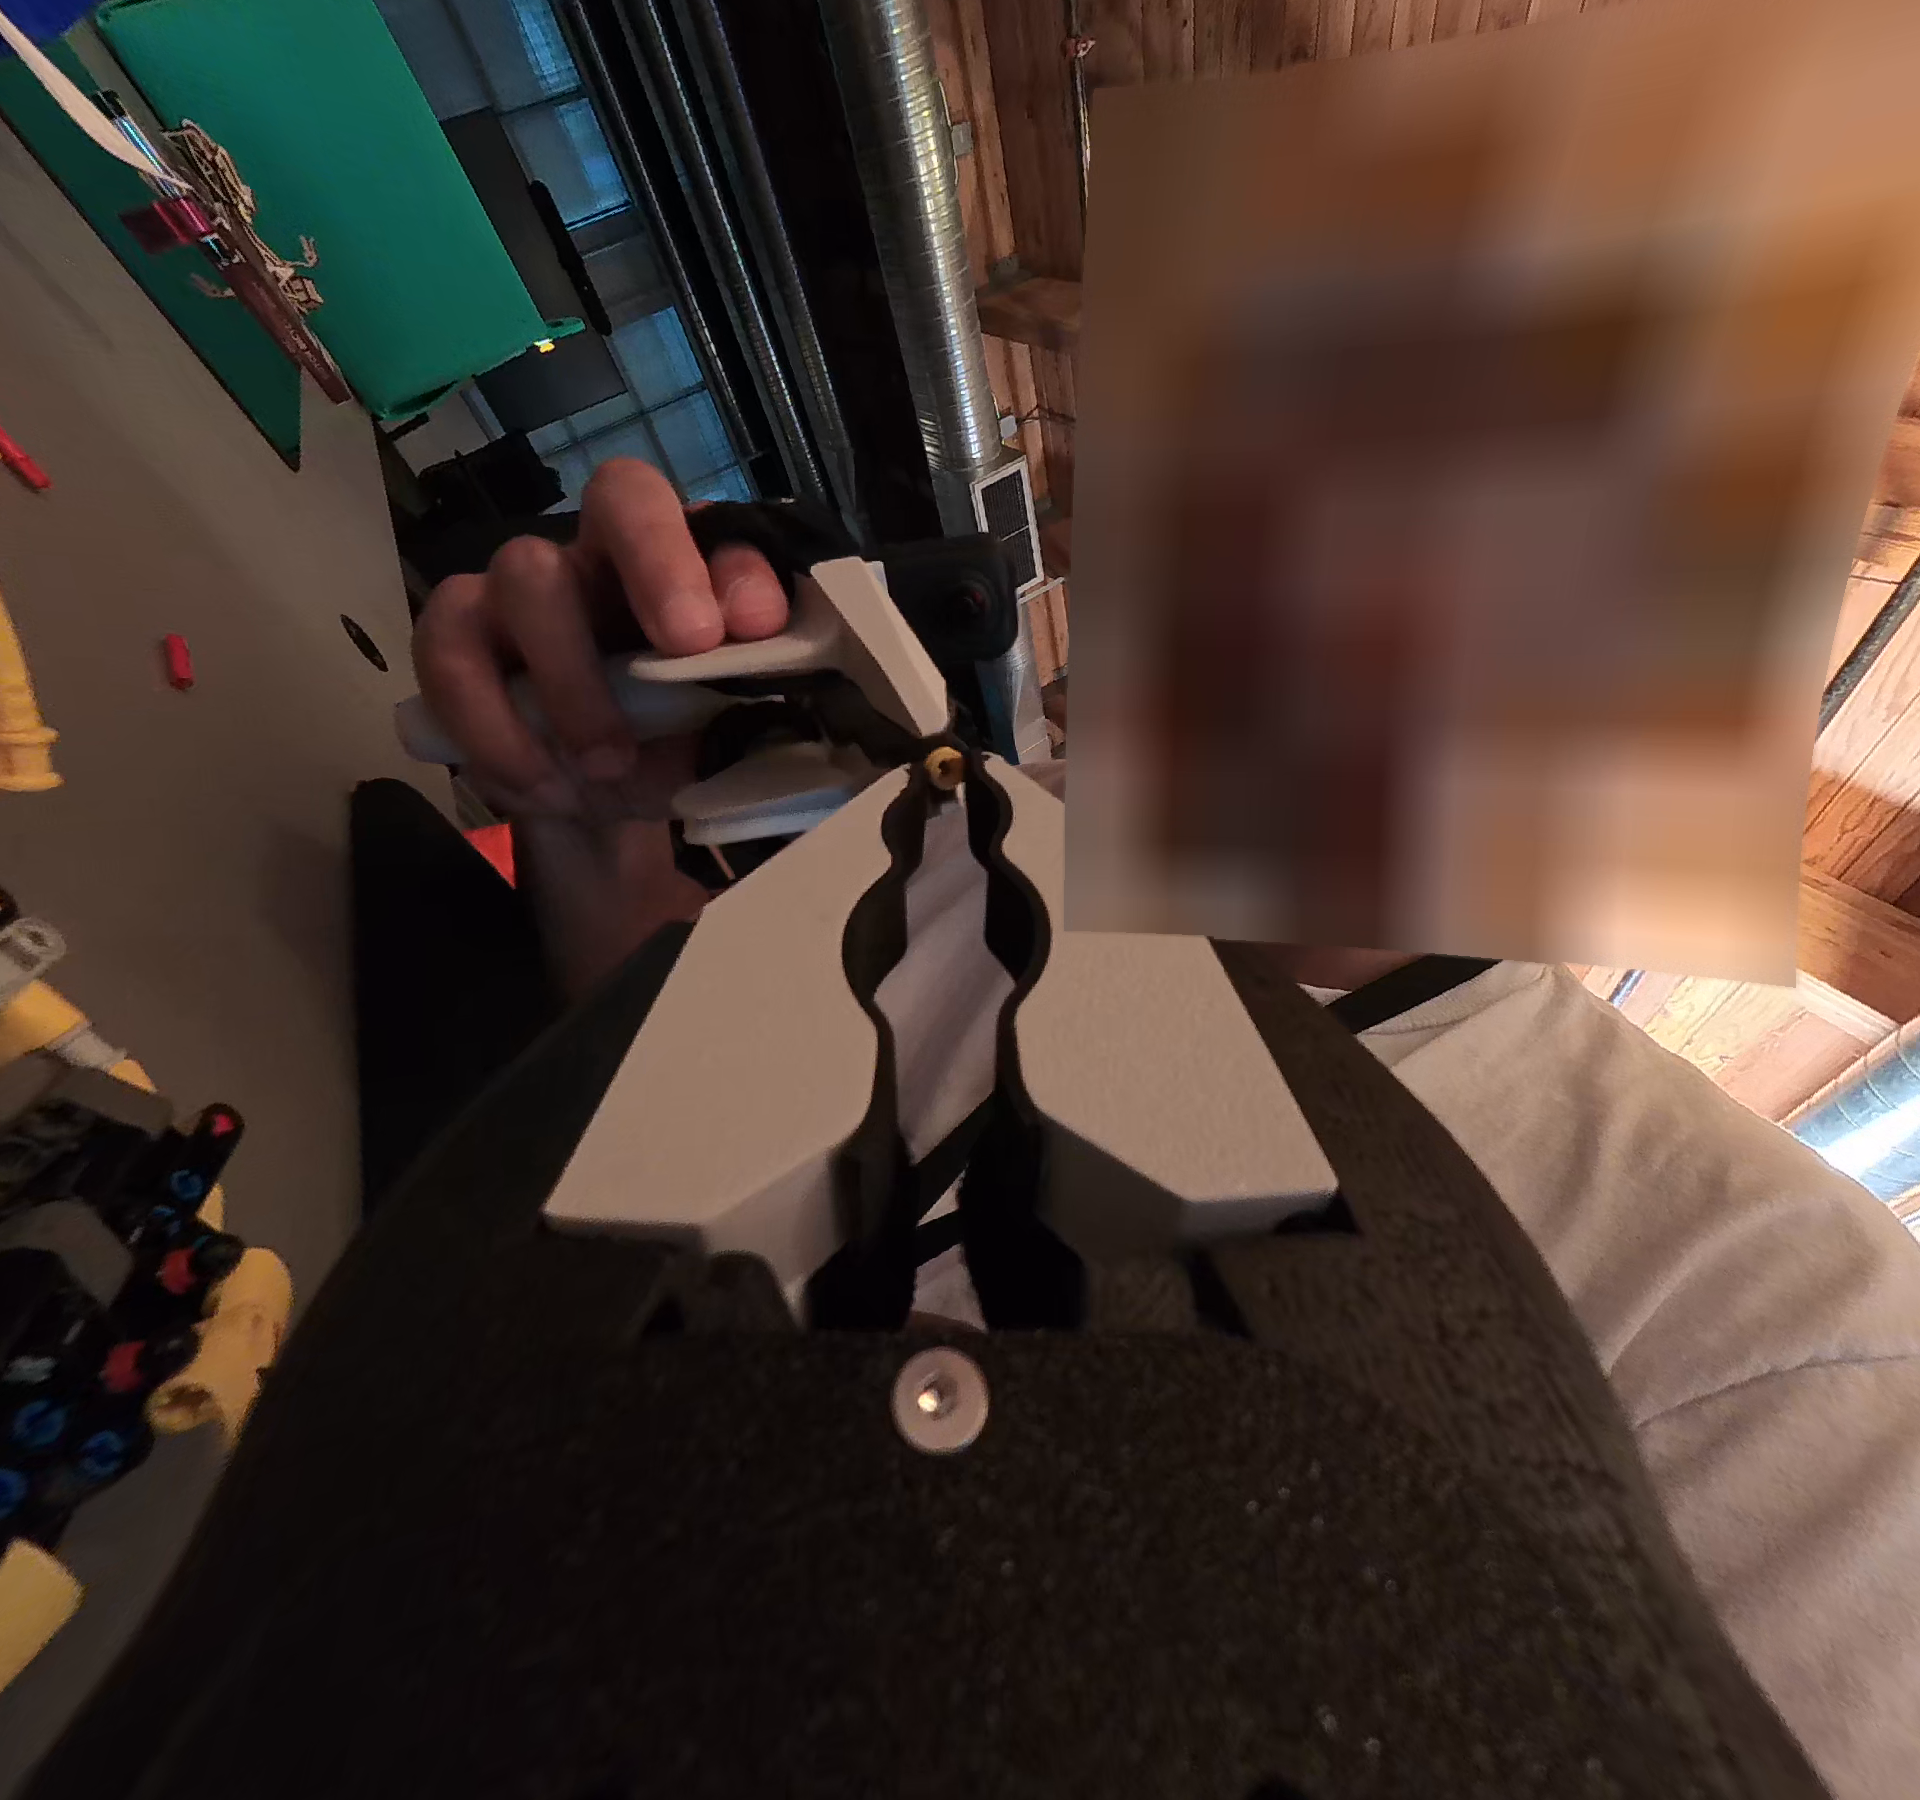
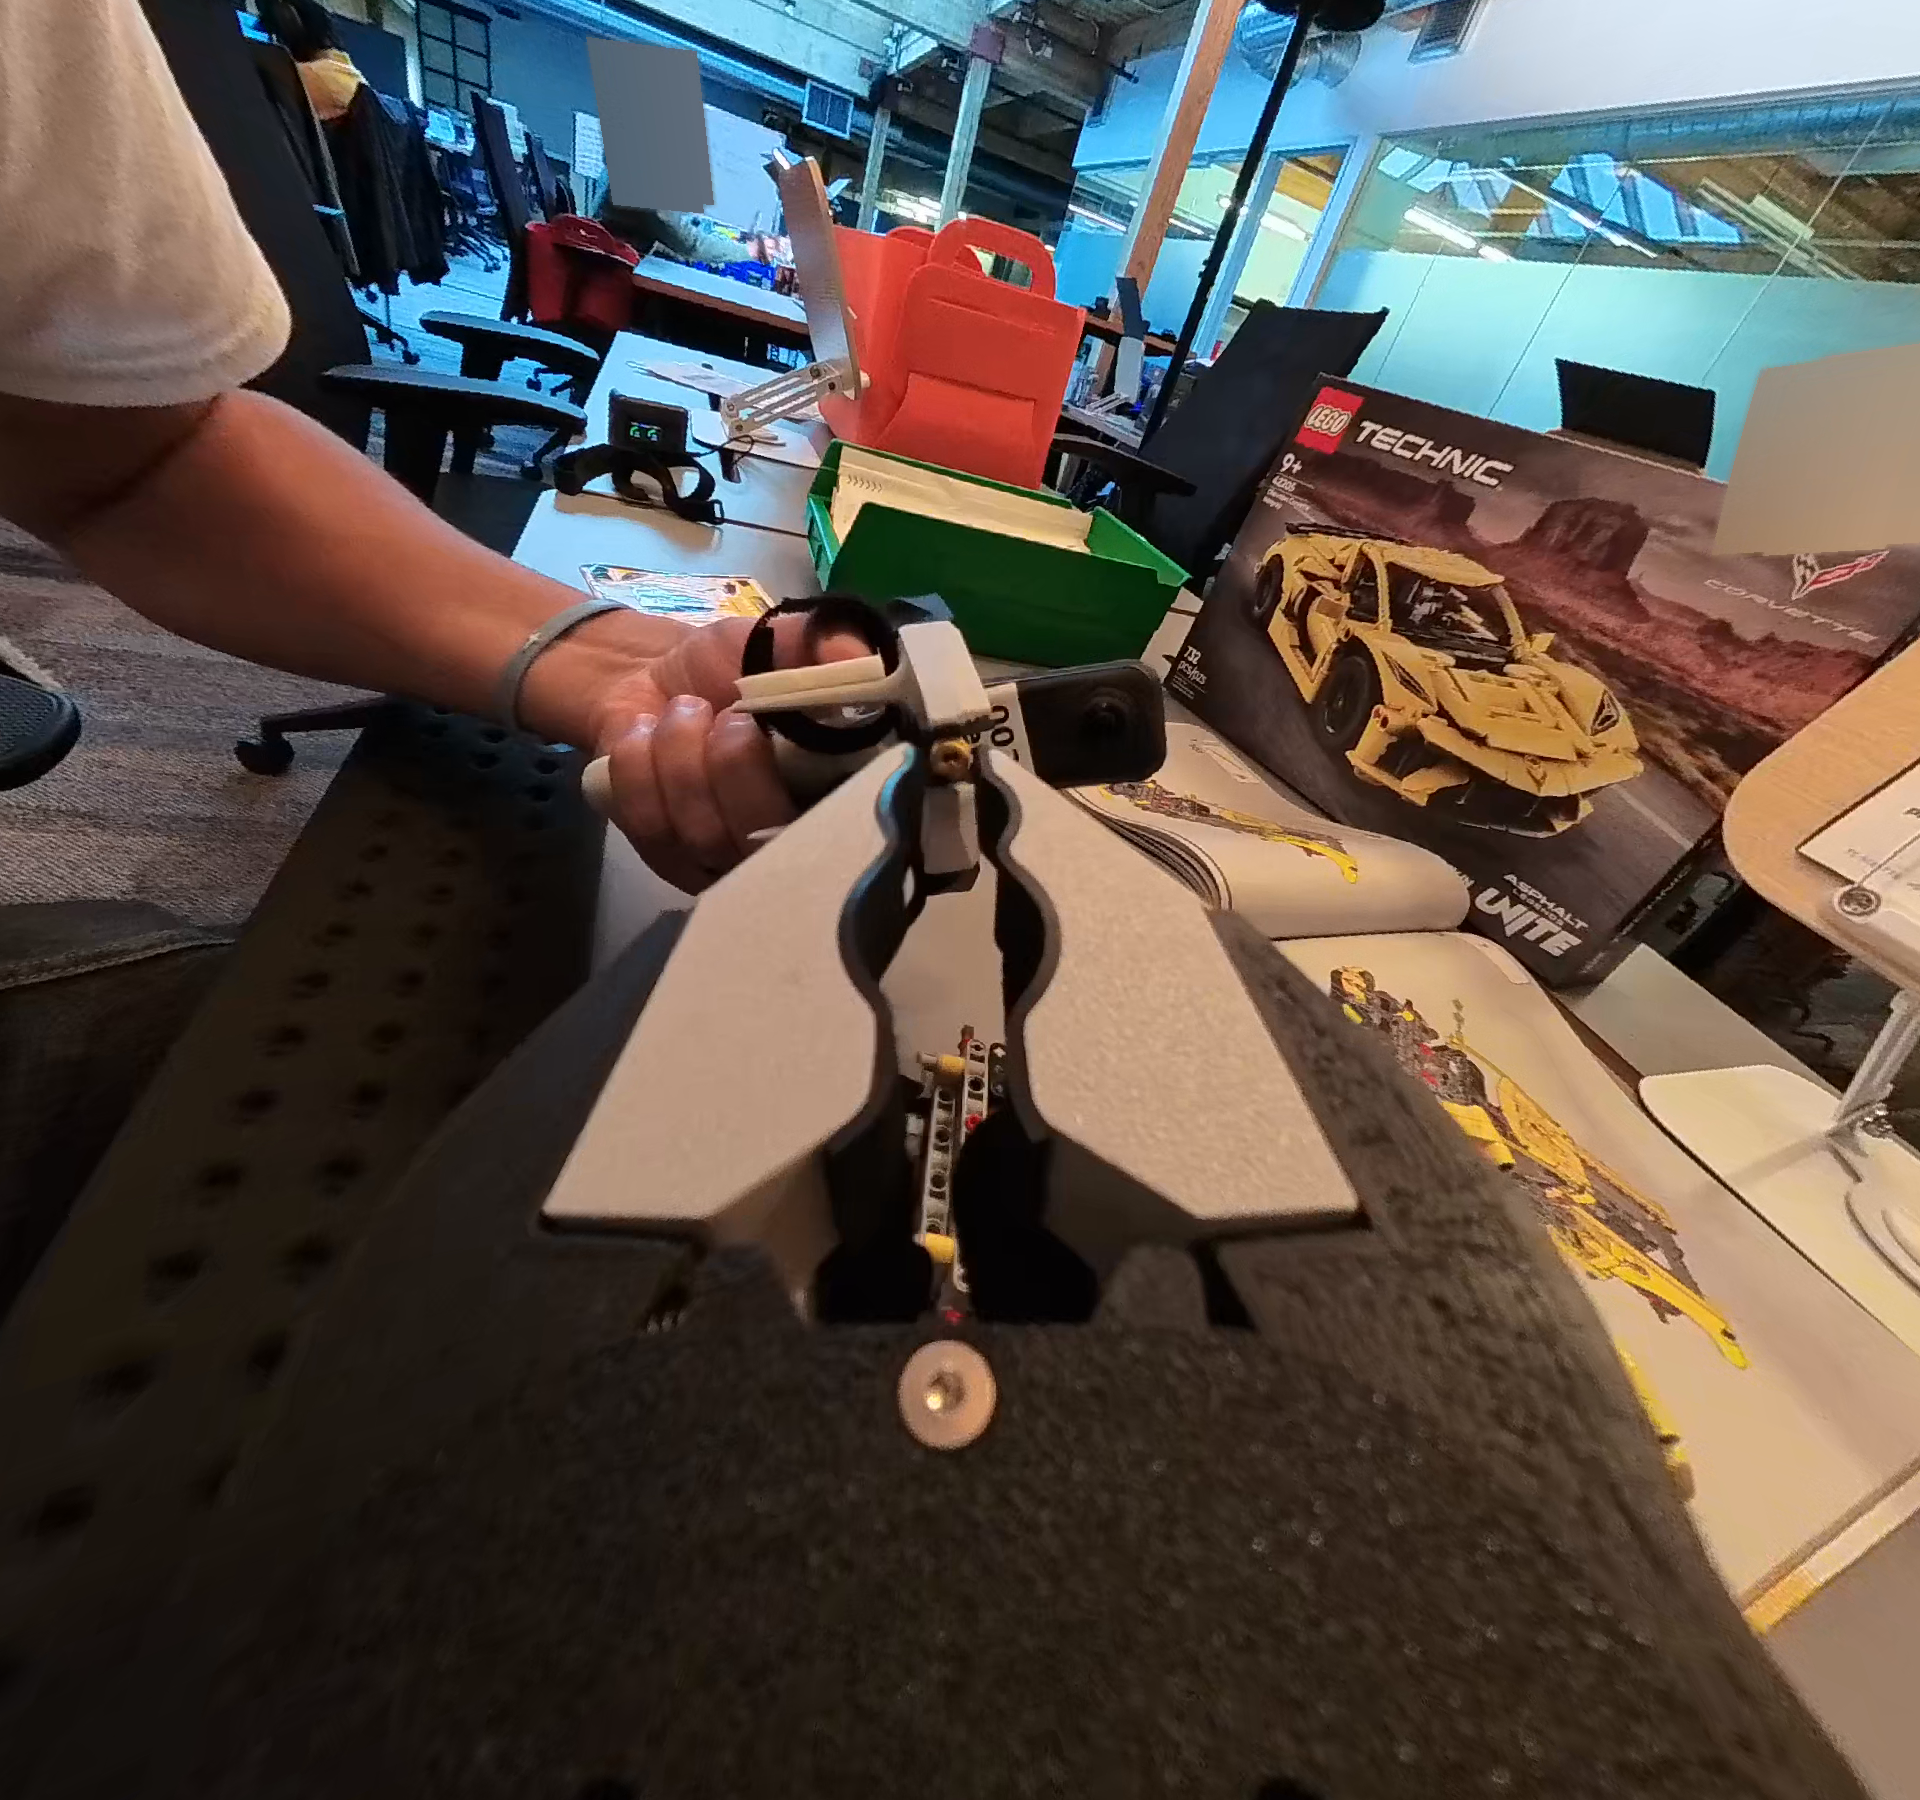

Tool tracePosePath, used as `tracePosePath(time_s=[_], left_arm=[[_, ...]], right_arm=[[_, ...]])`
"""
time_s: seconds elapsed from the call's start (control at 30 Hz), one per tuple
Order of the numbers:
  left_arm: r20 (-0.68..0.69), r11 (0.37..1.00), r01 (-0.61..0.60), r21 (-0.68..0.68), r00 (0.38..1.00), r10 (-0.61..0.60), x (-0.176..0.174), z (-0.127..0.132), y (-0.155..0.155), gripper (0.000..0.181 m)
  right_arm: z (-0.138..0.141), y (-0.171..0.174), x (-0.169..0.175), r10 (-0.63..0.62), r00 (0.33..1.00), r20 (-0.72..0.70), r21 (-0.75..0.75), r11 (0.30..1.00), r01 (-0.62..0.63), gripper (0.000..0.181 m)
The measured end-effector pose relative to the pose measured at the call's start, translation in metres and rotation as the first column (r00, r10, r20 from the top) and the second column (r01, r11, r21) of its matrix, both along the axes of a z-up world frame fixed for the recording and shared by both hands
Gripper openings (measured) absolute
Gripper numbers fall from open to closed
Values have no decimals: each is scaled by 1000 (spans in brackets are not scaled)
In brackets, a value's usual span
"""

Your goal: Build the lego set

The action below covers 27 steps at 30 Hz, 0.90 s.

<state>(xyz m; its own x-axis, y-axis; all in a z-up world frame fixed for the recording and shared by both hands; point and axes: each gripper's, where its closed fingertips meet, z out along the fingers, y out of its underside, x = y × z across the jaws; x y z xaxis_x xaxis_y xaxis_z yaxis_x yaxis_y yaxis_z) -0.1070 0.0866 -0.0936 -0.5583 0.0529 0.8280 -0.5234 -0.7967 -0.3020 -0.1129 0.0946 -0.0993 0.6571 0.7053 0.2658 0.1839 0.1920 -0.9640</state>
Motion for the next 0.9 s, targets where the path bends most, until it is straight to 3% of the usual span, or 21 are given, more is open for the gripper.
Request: tracePosePath(time_s=[0.33, 0.67, 0.9], left_arm=[[2, 1000, -8, -5, 1000, 8, 1, -2, 1, 7], [-154, 949, -77, 305, 980, 129, 8, -42, 12, 7], [-178, 950, -68, 305, 976, 128, 7, -49, 14, 6]], right_arm=[[-3, 4, -1, -21, 1000, 4, -20, 1000, 21, 6], [-43, 16, 7, -117, 954, 276, -85, 986, 145, 6], [-50, 18, 5, -115, 948, 297, -97, 984, 150, 5]])
